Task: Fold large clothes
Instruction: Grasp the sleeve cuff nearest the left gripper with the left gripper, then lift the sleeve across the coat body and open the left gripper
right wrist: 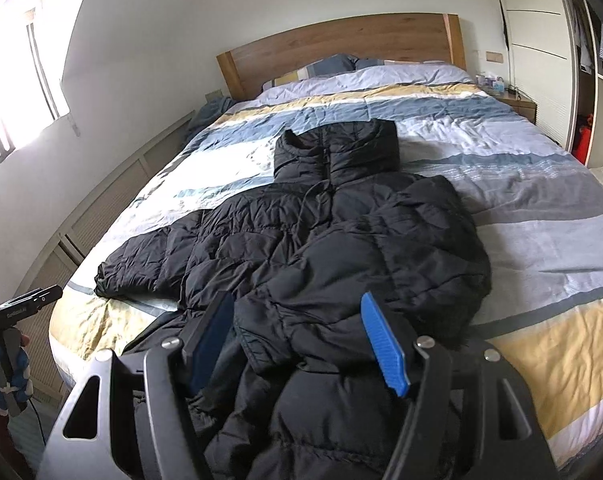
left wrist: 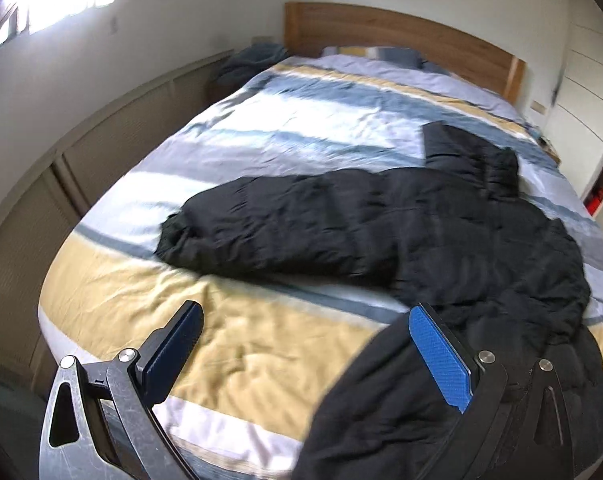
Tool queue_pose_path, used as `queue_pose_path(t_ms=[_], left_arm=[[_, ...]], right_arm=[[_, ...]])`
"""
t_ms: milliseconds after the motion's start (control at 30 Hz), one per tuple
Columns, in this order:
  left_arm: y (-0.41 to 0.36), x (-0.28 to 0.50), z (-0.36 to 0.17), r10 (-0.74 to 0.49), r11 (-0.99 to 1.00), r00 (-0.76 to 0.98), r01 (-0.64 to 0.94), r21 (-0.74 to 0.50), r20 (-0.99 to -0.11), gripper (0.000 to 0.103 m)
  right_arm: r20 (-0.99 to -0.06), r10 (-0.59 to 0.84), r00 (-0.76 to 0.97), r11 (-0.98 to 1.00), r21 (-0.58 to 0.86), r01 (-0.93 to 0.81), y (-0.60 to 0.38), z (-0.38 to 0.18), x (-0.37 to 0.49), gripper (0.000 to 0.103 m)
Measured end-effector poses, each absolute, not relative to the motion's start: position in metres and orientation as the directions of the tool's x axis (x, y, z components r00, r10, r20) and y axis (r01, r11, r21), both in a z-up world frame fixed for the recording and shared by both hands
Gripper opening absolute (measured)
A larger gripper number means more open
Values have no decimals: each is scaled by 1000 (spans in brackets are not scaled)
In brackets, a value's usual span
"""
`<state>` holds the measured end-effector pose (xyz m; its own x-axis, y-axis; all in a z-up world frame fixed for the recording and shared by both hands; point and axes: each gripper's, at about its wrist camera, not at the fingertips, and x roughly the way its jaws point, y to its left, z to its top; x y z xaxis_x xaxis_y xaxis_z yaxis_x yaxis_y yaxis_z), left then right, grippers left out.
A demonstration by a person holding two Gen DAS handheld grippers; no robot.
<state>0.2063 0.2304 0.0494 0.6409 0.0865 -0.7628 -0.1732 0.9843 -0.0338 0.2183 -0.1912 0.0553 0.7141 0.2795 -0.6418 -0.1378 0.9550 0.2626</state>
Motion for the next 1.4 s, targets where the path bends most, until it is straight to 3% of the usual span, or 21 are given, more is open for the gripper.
queue_pose_path(t_ms=[333,633,1200,1300,1367,1400], left_arm=[[329,252,-15,26,943,551,-289,-162,-834,101],[386,295,-69,-75,849,531,-410,-334,-844,101],[444,327,-121,-260,536,684,-485,-691,-681,101],[449,327,-121,-268,508,698,-482,-713,-664,90],[452,328,-122,-279,482,705,-484,-730,-652,73],[455,327,-124,-283,465,708,-489,-738,-647,70]], right_arm=[[-699,274,660,961,229,-156,-144,32,253,65],[-732,261,629,965,185,-185,-113,19,270,65],[-761,198,618,980,146,-135,-122,9,276,65],[-764,191,617,982,147,-122,-127,7,275,65],[-765,186,616,983,146,-115,-130,6,274,65],[-766,185,616,983,148,-111,-132,5,274,65]])
